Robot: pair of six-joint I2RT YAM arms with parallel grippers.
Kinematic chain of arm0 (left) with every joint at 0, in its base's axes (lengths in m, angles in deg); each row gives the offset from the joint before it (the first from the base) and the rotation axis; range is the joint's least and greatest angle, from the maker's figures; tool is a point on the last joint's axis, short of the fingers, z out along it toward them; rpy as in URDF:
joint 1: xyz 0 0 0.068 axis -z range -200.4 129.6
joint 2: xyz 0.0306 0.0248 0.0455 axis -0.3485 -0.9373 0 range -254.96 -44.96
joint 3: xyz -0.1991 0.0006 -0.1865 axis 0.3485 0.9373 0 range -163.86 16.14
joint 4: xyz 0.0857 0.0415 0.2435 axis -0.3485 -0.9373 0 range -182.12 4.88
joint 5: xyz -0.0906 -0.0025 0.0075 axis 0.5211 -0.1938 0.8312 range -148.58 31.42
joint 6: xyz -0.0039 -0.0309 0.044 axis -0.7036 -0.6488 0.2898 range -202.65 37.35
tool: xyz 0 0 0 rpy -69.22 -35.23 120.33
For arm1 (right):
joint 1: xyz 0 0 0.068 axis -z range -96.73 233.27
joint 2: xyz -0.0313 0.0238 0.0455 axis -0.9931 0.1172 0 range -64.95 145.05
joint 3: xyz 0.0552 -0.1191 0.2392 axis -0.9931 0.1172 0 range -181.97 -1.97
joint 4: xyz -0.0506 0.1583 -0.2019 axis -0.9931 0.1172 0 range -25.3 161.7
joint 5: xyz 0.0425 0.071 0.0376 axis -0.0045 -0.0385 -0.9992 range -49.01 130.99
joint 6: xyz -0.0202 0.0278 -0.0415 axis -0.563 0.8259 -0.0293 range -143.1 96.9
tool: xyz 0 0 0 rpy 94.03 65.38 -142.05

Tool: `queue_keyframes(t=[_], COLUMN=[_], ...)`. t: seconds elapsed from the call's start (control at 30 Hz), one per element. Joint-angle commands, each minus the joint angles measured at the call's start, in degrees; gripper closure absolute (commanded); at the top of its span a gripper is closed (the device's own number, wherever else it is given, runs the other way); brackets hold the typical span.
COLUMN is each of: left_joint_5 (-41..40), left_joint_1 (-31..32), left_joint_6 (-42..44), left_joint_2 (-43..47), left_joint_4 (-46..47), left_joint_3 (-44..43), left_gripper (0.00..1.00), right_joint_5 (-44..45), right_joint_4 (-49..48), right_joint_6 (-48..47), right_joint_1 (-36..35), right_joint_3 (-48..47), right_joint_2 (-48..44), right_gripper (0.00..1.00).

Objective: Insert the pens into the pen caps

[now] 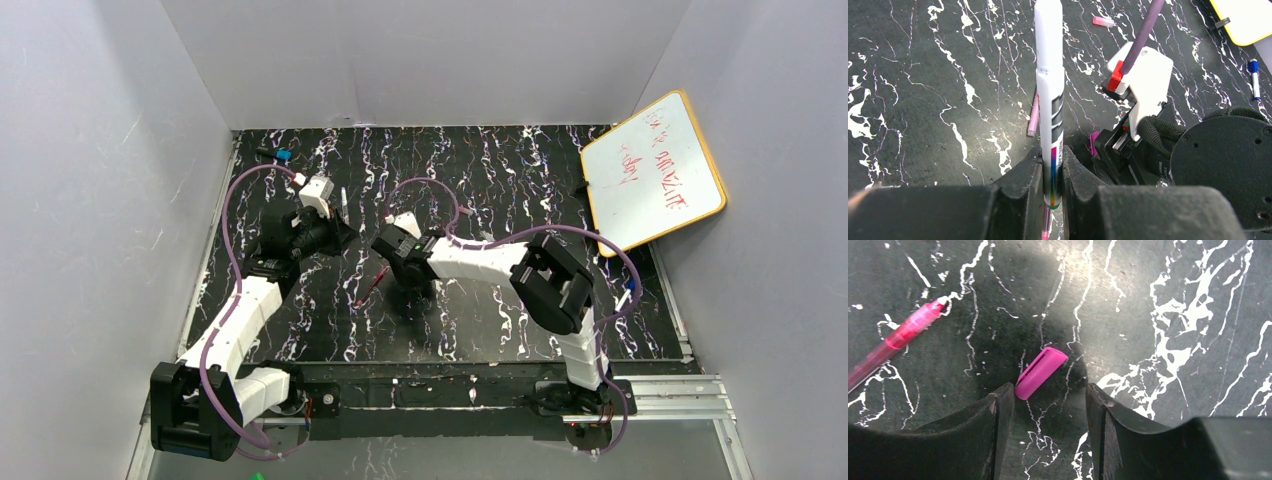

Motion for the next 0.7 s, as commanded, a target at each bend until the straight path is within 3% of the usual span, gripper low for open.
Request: queue_keyframes(t=[0.0, 0.33, 0.67], left_joint_5=[0.6, 1.1, 1.4], left_joint_1=[-0.2, -0.2, -0.2], left_joint_6=[0.4, 0.2, 0.2], left_joint_2=[0.2, -0.2, -0.7], left_joint_4=[-0.9, -0.8, -1.0], left_joint_3=[-0.5, -0.5, -0.6], left_gripper=[1.00, 1.00, 1.00], right_joint_5=[1.2, -2.1, -5.7], right_joint_4=[5.5, 1.3, 0.1], right_joint_6=[0.7, -0.1, -0.5], right_joint_1=[1.2, 1.8, 1.4], right_joint_3=[3.0, 3.9, -1.1], right_joint_2=[-1.0, -3.9, -0.7], right_gripper=[0.38, 0.38, 0.35])
